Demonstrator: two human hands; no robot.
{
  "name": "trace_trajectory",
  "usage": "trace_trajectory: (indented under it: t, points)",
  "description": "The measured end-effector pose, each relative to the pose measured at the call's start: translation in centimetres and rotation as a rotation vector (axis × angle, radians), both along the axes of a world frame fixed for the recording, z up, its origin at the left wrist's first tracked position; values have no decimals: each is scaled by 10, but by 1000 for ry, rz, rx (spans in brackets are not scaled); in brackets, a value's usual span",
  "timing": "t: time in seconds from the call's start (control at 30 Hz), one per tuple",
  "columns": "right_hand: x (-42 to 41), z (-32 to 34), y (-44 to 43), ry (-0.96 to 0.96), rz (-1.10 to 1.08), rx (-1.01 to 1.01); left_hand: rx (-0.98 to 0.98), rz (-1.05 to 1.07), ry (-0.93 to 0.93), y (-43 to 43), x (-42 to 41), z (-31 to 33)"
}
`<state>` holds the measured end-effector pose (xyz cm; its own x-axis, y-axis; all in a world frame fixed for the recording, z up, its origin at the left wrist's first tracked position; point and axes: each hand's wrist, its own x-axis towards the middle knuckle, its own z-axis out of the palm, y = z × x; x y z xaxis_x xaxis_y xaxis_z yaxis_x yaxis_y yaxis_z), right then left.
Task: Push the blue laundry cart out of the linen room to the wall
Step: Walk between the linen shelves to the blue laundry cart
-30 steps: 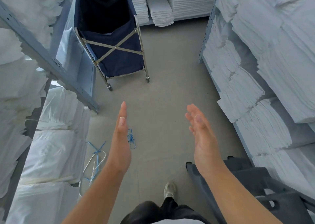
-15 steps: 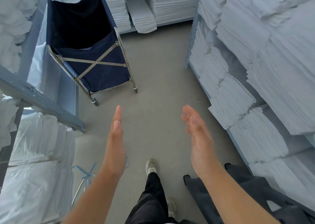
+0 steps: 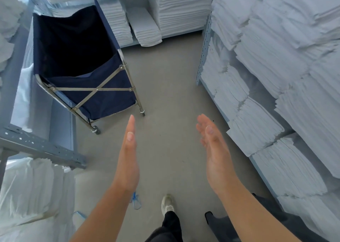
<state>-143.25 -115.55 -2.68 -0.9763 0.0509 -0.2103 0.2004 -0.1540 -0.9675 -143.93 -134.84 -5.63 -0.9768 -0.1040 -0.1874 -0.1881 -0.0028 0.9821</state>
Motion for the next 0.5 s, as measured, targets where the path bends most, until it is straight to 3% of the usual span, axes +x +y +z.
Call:
trace_trajectory:
  t: [0.5]
  points:
    - [-109, 14, 5, 70, -83, 73, -64, 102, 16, -24, -124, 37]
